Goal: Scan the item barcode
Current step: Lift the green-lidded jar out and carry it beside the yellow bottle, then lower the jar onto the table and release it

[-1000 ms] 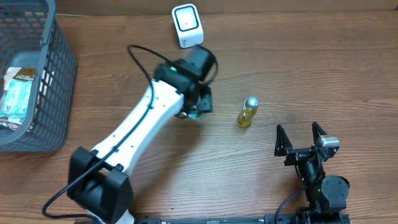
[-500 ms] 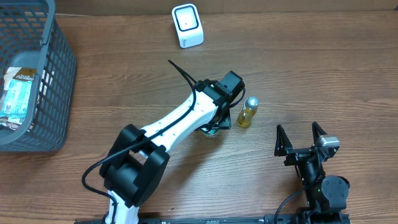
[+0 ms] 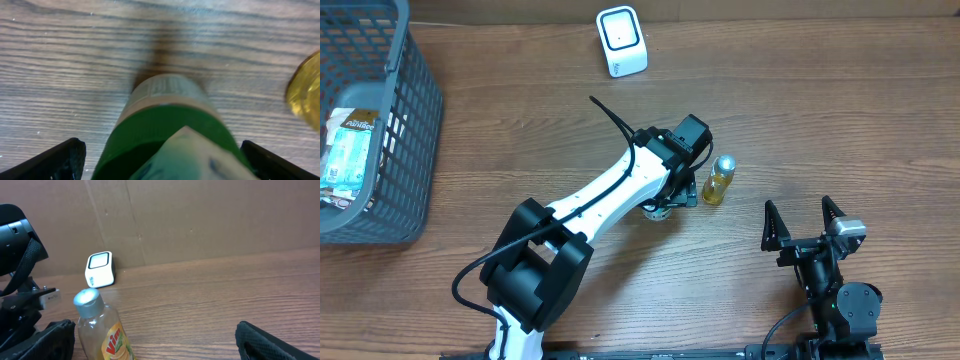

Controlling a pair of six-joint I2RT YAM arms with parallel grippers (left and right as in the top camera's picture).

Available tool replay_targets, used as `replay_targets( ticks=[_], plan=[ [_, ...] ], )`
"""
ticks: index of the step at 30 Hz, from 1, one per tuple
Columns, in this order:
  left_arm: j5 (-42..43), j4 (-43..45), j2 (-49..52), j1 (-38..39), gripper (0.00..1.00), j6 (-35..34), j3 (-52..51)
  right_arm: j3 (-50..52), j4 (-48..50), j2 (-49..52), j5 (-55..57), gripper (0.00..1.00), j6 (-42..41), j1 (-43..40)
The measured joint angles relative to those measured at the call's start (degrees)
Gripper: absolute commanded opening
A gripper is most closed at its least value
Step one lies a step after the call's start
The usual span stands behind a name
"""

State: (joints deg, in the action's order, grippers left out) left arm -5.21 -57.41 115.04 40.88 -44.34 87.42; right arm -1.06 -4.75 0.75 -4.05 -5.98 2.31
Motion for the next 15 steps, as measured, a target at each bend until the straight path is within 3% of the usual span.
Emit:
replay_targets(
  ticks=[9,15],
  plan=[
    [0.24,-8.79,-0.94,-2.82,1.0,13.51,11.63,0.0,0.04,0.0,0.02,1.0,0.0,0.0],
    [2.73,-9.35,-3.04,-3.1,1.0,23.69,14.21,0.0,0.02,0.0,0.0,1.0,0.0,0.0]
  ],
)
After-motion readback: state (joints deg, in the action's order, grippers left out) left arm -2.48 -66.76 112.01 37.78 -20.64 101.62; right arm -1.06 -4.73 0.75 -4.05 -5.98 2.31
